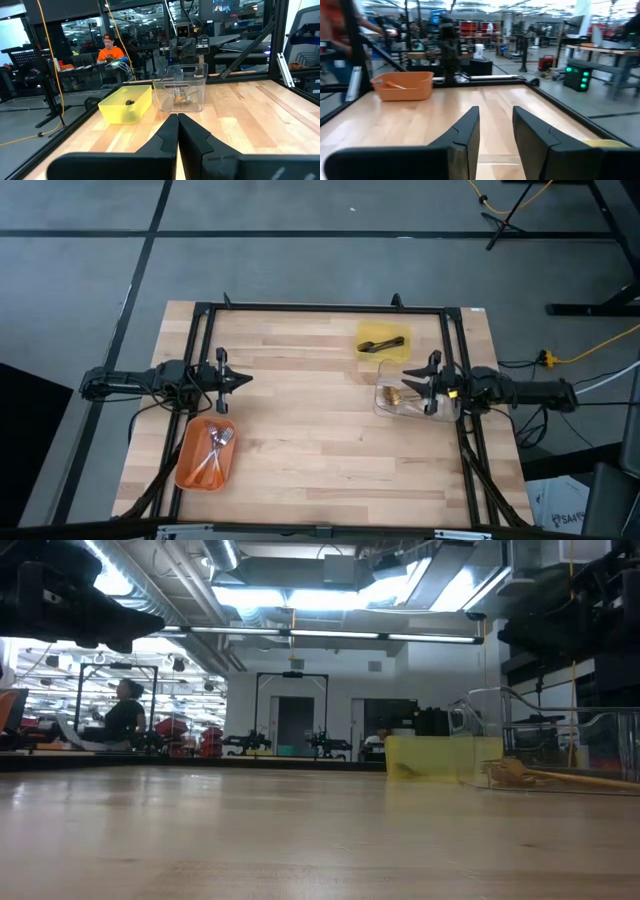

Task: Sort silverware by color (type)
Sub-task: Return to Home Position

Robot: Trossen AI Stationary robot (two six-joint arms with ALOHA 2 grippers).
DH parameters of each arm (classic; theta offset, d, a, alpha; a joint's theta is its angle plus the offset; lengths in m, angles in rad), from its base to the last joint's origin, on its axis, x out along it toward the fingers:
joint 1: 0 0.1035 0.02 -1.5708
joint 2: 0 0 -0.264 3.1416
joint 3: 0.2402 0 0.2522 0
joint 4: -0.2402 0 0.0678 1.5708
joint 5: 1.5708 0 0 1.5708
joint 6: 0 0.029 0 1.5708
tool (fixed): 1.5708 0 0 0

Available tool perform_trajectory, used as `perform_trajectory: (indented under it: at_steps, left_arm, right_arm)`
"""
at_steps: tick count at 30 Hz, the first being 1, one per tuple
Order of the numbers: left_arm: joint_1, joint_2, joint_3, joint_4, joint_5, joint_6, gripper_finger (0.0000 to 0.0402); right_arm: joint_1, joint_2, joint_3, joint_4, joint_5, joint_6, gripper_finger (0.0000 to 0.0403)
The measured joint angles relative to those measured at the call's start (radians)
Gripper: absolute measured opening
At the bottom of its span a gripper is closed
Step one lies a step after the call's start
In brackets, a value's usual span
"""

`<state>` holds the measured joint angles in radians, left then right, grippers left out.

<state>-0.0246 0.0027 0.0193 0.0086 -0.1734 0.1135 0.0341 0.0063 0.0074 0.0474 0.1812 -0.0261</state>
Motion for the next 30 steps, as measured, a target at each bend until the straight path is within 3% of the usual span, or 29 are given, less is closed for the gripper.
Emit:
perform_trajectory:
  at_steps: [10,30]
  left_arm:
    - [0.0,0.0,0.0,0.0,0.0,0.0,0.0004]
    - [0.0,0.0,0.0,0.0,0.0,-0.001,0.0004]
  right_arm:
    - [-0.162,0.0,0.001,-0.033,-0.179,0.021,0.0108]
    - [-0.173,0.005,0.001,-0.034,-0.175,0.021,0.0108]
